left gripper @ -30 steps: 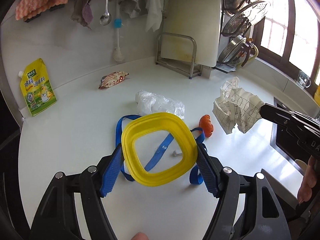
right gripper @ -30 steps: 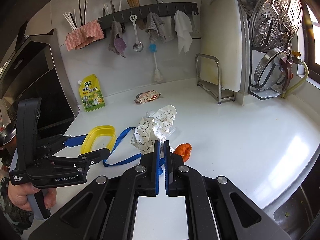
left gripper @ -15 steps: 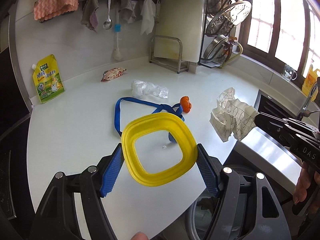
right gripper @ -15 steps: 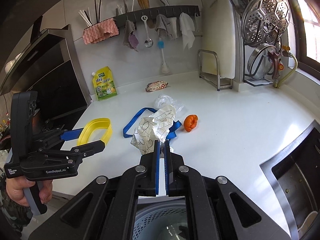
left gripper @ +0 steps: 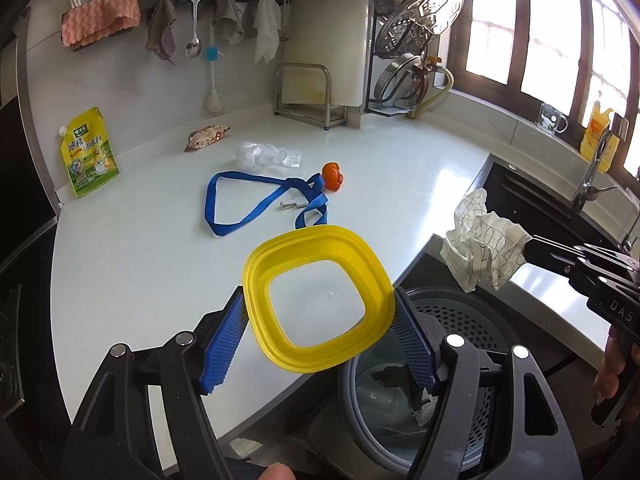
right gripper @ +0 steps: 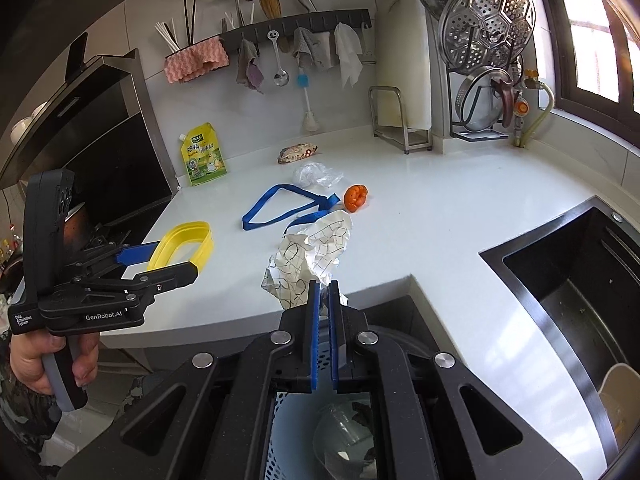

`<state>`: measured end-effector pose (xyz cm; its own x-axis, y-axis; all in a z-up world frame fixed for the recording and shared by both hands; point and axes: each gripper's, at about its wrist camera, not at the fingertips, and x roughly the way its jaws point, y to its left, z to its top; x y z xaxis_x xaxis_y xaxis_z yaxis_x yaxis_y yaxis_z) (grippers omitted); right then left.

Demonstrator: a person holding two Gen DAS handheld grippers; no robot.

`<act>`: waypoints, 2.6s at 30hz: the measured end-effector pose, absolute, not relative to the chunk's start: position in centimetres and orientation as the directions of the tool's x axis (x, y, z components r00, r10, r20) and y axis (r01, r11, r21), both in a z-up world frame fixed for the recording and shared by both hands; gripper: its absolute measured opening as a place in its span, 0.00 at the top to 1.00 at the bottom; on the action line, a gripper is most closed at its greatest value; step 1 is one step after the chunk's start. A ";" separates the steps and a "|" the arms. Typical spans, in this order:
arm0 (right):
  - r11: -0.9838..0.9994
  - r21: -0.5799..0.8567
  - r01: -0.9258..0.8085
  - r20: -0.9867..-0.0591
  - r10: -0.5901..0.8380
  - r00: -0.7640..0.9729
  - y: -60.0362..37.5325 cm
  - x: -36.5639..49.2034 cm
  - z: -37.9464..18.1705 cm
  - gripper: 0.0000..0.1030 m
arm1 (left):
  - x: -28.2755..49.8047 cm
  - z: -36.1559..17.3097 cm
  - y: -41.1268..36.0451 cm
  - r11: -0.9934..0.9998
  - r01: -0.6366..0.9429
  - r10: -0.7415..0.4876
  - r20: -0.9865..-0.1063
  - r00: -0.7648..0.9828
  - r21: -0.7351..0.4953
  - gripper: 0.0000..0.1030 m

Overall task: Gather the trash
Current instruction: 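Carry the yellow lid and white paper over the grey basket with both tools, then open both tools to drop the lid and paper into the basket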

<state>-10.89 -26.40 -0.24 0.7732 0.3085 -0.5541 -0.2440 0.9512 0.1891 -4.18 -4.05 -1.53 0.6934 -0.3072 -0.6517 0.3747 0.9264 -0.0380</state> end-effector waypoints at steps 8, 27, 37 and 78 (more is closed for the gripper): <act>0.959 0.201 -0.202 -0.582 0.283 0.763 -27.8 -14.4 -2.4 0.96 | -6.8 -2.5 -6.0 0.902 0.430 -0.351 -0.664 0.660 -0.049 0.33; 0.966 0.203 -0.160 -0.615 0.253 0.747 -28.7 -17.5 -4.9 0.96 | -10.0 -4.8 -9.5 0.869 0.492 -0.384 -0.695 0.608 -0.050 0.33; 0.967 0.198 -0.160 -0.619 0.250 0.745 -28.7 -17.6 -5.3 0.96 | -10.0 -5.2 -10.2 0.859 0.509 -0.396 -0.702 0.591 -0.056 0.33; 0.977 0.170 -0.125 -0.650 0.206 0.731 -29.7 -16.9 -7.8 0.50 | -7.9 -9.3 -12.6 0.838 0.541 -0.387 -0.774 0.501 -0.068 0.28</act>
